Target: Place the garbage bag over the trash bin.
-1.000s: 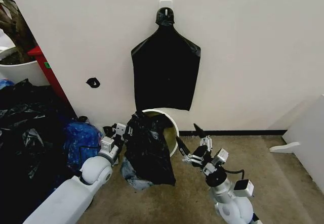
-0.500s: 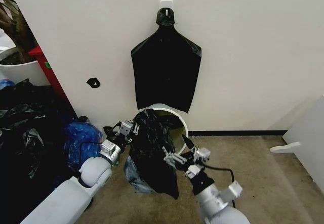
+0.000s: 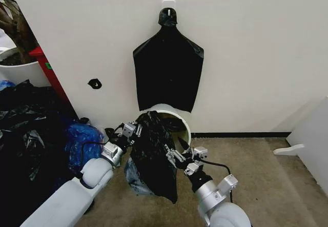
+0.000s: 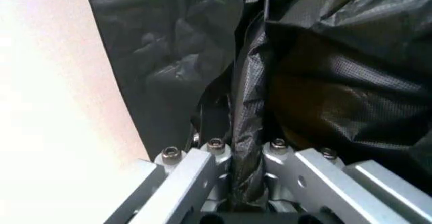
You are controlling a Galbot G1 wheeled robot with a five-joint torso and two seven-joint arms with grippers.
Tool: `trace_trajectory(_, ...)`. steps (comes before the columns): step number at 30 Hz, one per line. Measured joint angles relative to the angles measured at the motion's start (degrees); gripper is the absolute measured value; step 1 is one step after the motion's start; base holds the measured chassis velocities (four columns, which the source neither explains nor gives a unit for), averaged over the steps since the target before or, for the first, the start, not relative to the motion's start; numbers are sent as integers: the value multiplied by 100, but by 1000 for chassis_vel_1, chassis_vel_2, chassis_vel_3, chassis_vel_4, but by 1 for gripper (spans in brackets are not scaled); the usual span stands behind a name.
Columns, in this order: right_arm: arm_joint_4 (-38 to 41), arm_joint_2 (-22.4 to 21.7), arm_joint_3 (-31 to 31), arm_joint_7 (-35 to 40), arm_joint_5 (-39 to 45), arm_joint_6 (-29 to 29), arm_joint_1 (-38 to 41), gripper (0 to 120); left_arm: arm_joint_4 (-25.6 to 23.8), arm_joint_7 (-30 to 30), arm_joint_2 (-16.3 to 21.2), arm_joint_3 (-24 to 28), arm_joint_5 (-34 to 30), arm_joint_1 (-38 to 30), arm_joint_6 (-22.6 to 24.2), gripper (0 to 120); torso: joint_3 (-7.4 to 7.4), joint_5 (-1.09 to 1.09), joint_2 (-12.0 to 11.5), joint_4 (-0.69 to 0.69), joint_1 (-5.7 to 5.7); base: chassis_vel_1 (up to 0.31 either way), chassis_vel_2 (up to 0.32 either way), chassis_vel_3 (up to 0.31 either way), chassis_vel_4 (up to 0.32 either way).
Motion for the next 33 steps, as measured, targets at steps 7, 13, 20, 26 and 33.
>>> trace_trajectory(7,-182,28,13,-217,-610,21,-2,30,0,-9,-31,3,26,15,29,1,0,0,0,0,0,0,0,0,0)
trace_trajectory(13,-283,42,76,-235,-917,151,16,11,-24,-19,-27,-11,38,53,52,1,0,0,0,0,0,0,0,0,0)
trace_trajectory(20,-271,89,193,-269,-558,356,57,0,-68,-3,-23,-23,53,96,57,1,0,0,0,0,0,0,0,0,0)
trace_trajectory(26,-336,222,442,-192,299,621,215,0,-17,247,50,-107,79,113,-73,1,0,0,0,0,0,0,0,0,0)
trace_trajectory(33,-714,292,783,-89,537,764,487,0,66,784,175,-229,158,126,-422,1,0,0,0,0,0,0,0,0,0)
